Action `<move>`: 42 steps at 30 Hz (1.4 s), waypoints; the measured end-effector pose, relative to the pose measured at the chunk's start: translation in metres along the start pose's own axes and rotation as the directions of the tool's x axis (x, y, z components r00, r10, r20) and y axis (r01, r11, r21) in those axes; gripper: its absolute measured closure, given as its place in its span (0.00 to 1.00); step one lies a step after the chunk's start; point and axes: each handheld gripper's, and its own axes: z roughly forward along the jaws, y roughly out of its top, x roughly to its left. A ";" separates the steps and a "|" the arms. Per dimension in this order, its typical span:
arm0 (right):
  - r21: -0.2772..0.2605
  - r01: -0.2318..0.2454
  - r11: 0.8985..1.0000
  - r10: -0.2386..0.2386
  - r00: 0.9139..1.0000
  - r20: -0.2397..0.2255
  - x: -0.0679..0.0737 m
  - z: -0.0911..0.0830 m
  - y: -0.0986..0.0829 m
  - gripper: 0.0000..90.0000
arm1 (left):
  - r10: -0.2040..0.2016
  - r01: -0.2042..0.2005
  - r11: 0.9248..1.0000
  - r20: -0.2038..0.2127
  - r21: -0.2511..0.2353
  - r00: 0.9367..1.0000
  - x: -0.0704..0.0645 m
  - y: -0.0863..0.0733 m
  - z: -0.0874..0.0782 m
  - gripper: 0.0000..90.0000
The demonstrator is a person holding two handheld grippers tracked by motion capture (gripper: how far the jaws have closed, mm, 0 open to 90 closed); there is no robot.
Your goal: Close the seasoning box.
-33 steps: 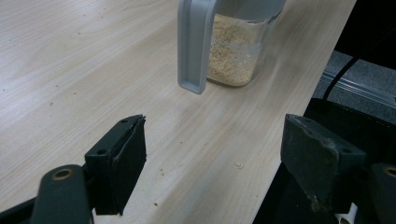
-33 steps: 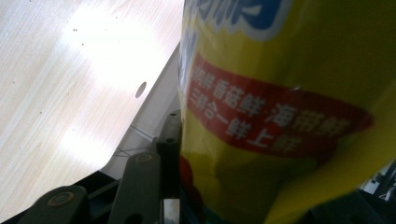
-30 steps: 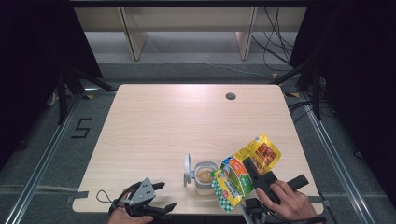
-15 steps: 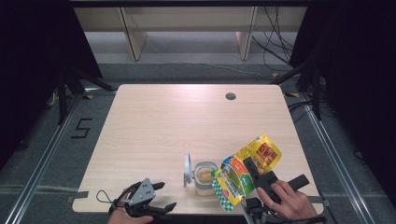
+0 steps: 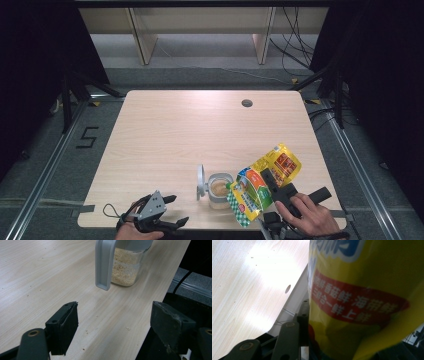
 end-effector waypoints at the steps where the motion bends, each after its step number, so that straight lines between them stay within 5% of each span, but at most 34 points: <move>1: 0.000 0.000 1.000 0.000 1.000 -0.001 0.000 0.000 0.000 0.69 | -0.020 0.020 1.000 0.006 -0.018 1.000 -0.002 0.000 0.001 0.24; 8: 0.010 -0.034 0.999 0.034 0.999 -0.005 0.002 -0.001 -0.001 0.69 | -0.018 0.018 1.000 0.005 -0.017 1.000 -0.001 0.000 0.001 0.24; 9: 0.002 -0.003 1.000 0.003 1.000 -0.005 0.000 0.000 -0.001 0.69 | -0.018 0.018 1.000 0.005 -0.016 1.000 -0.001 0.000 0.001 0.24; 42: 0.002 -0.005 1.000 0.005 1.000 0.002 0.000 0.000 -0.002 0.70 | -0.021 0.021 1.000 0.005 -0.016 1.000 -0.002 0.000 0.001 0.24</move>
